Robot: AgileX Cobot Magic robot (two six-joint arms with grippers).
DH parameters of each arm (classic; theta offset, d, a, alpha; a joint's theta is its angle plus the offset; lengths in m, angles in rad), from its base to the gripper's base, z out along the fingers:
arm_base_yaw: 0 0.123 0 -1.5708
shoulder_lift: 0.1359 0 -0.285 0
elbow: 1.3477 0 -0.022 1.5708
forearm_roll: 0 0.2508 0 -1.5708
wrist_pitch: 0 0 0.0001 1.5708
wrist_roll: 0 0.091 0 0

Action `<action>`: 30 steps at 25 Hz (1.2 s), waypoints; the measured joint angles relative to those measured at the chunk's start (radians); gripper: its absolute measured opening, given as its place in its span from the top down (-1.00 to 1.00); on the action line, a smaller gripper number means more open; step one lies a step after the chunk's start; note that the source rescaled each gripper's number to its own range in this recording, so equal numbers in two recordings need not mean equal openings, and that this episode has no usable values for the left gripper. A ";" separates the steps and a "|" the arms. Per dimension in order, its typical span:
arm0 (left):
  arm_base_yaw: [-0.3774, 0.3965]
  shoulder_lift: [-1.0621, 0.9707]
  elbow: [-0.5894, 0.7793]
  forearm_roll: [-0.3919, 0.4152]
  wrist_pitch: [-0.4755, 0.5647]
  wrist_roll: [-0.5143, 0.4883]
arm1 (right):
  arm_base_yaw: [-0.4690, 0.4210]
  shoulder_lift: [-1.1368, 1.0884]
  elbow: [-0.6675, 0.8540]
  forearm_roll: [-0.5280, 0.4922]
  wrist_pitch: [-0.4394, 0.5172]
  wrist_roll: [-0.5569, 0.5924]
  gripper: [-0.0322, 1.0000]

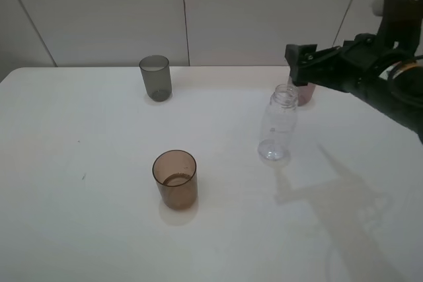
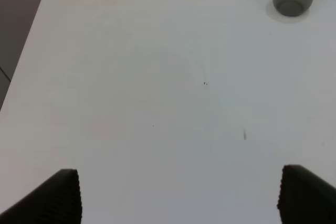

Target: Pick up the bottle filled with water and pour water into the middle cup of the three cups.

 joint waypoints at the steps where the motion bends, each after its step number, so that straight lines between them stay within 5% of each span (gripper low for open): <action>1: 0.000 0.000 0.000 0.000 0.000 0.000 | -0.019 -0.044 -0.020 0.052 0.146 -0.037 -1.00; 6: 0.000 0.000 0.000 0.000 0.000 0.000 | -0.126 -0.188 -0.148 0.059 0.768 -0.037 -1.00; 10: 0.000 0.000 0.000 0.000 0.000 0.000 | -0.189 -0.221 -0.268 -0.212 1.138 0.169 -1.00; 14: 0.000 0.000 0.000 0.000 0.000 0.000 | -0.254 -0.251 -0.372 -0.458 1.395 0.356 -1.00; 18: 0.000 0.000 0.000 0.000 0.000 0.000 | -0.305 -0.363 -0.403 -0.514 1.515 0.435 -1.00; 30: 0.000 0.000 0.000 0.000 0.000 0.000 | -0.307 -0.859 -0.404 -0.555 1.616 0.453 -1.00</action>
